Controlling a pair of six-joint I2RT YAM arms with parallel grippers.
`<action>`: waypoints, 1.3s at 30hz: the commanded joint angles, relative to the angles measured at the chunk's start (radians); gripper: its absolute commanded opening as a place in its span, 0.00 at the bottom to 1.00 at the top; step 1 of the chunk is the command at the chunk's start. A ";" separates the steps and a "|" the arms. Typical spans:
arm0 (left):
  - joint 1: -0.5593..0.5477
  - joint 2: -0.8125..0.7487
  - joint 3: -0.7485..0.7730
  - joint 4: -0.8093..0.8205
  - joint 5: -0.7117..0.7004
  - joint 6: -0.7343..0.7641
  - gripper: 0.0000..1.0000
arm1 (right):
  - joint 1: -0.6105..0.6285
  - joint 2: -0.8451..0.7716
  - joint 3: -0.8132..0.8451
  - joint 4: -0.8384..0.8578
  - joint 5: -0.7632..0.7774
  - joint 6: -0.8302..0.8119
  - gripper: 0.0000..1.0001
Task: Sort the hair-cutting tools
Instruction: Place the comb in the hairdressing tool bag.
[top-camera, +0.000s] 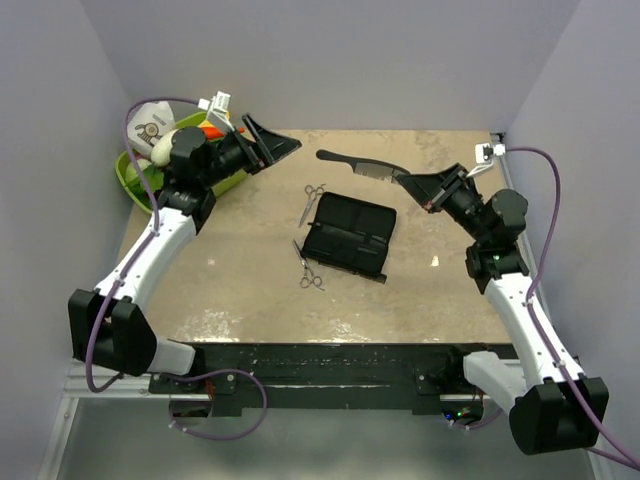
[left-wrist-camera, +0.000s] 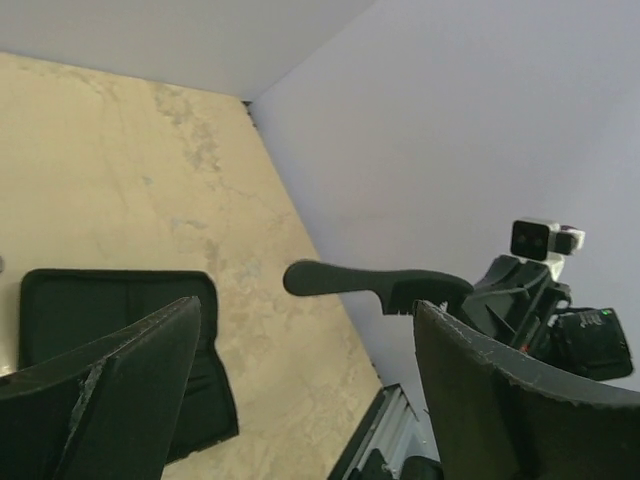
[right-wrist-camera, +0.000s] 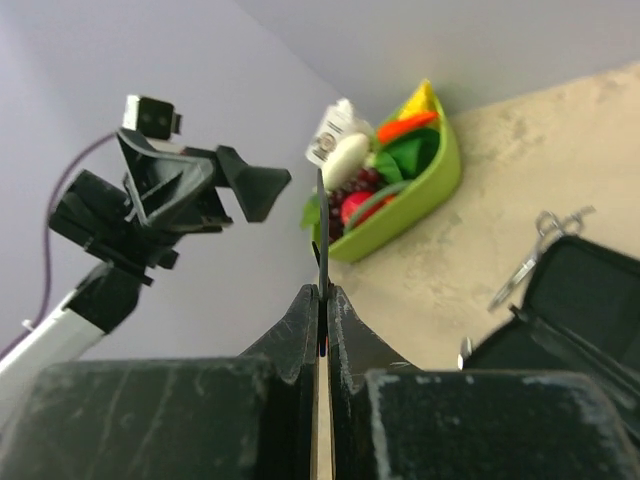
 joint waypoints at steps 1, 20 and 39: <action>0.002 0.094 0.040 -0.150 -0.071 0.166 0.91 | -0.005 -0.015 -0.040 -0.153 0.056 -0.104 0.00; -0.092 0.507 0.210 -0.384 -0.377 0.393 0.83 | -0.008 0.033 -0.113 -0.393 0.359 -0.265 0.00; -0.166 0.777 0.470 -0.582 -0.634 0.511 0.80 | -0.028 0.120 -0.136 -0.378 0.430 -0.248 0.00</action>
